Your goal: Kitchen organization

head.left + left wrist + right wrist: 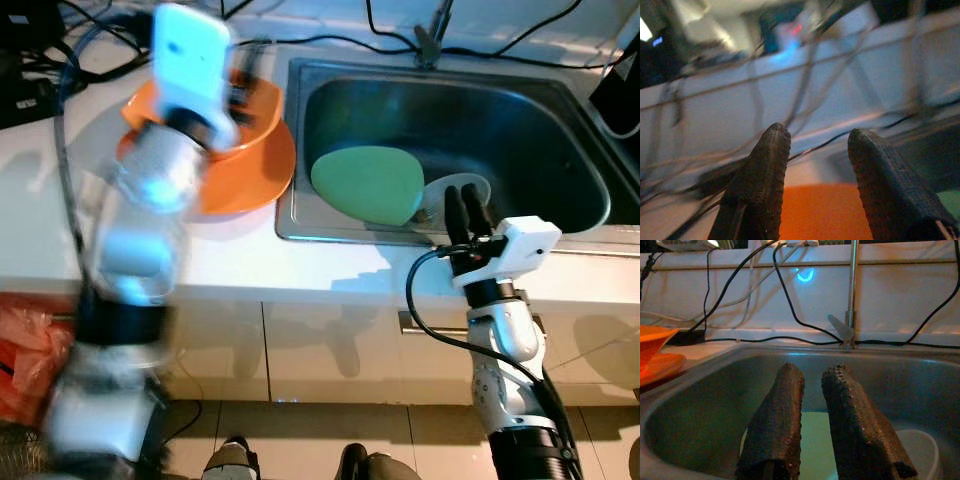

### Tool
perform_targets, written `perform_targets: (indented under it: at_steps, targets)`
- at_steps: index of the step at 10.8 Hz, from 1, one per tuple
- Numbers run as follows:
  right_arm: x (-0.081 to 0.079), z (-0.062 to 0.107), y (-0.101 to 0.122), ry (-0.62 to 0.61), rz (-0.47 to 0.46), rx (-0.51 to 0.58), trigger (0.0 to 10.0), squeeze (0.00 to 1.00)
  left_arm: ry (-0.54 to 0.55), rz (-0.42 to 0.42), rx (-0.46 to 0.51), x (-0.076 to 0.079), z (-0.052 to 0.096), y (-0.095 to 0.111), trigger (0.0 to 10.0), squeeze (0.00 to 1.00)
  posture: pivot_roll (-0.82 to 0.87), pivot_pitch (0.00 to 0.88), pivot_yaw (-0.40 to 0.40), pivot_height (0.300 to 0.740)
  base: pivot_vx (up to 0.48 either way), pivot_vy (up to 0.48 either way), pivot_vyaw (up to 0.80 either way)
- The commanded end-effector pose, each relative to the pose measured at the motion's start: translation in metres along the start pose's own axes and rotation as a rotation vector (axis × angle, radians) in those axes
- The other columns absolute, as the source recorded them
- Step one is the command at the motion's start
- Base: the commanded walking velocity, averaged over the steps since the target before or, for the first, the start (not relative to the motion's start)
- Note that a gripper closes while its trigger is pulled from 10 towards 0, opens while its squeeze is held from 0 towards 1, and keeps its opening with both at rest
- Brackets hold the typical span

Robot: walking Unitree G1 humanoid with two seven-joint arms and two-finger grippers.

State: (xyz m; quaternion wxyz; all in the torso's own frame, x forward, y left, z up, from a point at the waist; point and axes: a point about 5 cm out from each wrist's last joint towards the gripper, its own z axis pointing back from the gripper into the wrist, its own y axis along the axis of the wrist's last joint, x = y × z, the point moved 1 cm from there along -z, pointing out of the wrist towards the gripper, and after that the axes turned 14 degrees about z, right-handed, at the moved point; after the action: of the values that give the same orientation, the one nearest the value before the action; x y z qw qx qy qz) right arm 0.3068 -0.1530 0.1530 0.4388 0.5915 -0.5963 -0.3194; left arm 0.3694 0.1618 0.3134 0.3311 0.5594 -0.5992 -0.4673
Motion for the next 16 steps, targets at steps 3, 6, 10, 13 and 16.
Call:
perform_targets:
  at_steps: [3, 6, 10, 13, 16]
  targets:
    - [-0.009, 0.013, -0.026, 0.027, -0.016, -0.131, 10.0, 0.0, 0.112, 0.014, -0.124, -0.039, -0.015, -0.013, 10.0, 1.0, 0.17, 0.164, -0.023, 0.74, 0.0, 0.0, 0.0]
    - [-0.011, 0.012, -0.027, 0.033, -0.017, -0.133, 10.0, 0.0, 0.204, 0.049, -0.189, -0.058, -0.021, -0.013, 10.0, 1.0, 0.17, 0.166, -0.023, 0.74, 0.0, 0.0, 0.0]
    - [-0.014, 0.013, -0.029, 0.044, -0.021, -0.139, 10.0, 0.0, 0.336, 0.055, -0.244, -0.085, -0.019, -0.014, 10.0, 1.0, 0.18, 0.173, -0.021, 0.74, 0.0, 0.0, 0.0]
    - [-0.016, 0.012, -0.03, 0.051, -0.024, -0.14, 10.0, 0.0, 0.386, 0.211, -0.321, -0.096, -0.015, -0.032, 10.0, 0.0, 0.18, 0.178, -0.016, 0.74, 0.0, 0.0, 0.0]
    - [-0.017, 0.012, -0.03, 0.053, -0.027, -0.139, 10.0, 0.0, 0.409, 0.294, -0.339, -0.092, -0.007, -0.046, 10.0, 0.0, 0.18, 0.176, -0.014, 0.74, 0.0, 0.0, 0.0]
